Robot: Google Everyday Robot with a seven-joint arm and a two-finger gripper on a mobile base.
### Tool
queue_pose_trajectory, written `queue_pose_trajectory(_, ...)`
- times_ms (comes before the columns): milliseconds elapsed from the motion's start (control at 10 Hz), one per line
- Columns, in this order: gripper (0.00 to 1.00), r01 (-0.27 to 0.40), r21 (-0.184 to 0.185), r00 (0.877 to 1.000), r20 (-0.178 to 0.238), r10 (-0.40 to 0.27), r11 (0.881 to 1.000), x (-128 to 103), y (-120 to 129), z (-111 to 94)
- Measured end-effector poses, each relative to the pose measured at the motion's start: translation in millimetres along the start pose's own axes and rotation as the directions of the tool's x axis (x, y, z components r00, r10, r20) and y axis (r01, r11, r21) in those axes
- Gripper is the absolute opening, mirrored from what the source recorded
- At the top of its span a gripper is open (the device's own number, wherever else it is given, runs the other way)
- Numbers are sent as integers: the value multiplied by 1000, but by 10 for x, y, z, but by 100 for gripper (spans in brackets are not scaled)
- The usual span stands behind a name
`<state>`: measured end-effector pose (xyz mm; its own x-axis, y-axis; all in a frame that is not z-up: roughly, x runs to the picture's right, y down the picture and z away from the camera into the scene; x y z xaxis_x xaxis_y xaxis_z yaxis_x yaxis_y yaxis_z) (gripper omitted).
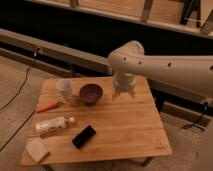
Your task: Move the arm in a circular motion
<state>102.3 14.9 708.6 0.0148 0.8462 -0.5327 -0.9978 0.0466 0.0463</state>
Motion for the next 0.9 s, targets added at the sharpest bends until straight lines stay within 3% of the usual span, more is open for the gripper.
queue_pose_trajectory(100, 65, -23, 23, 999, 35, 22, 999, -380, 17, -66)
queue_pose_trajectory(300, 65, -23, 59, 999, 48, 20, 998, -838, 223, -88)
queue_pose_trajectory(600, 65, 63, 115, 997, 37, -68, 991, -1502, 1037, -29)
queue_pose_trajectory(900, 65, 202, 133, 978, 20, -206, 970, -1845, 2048, 80)
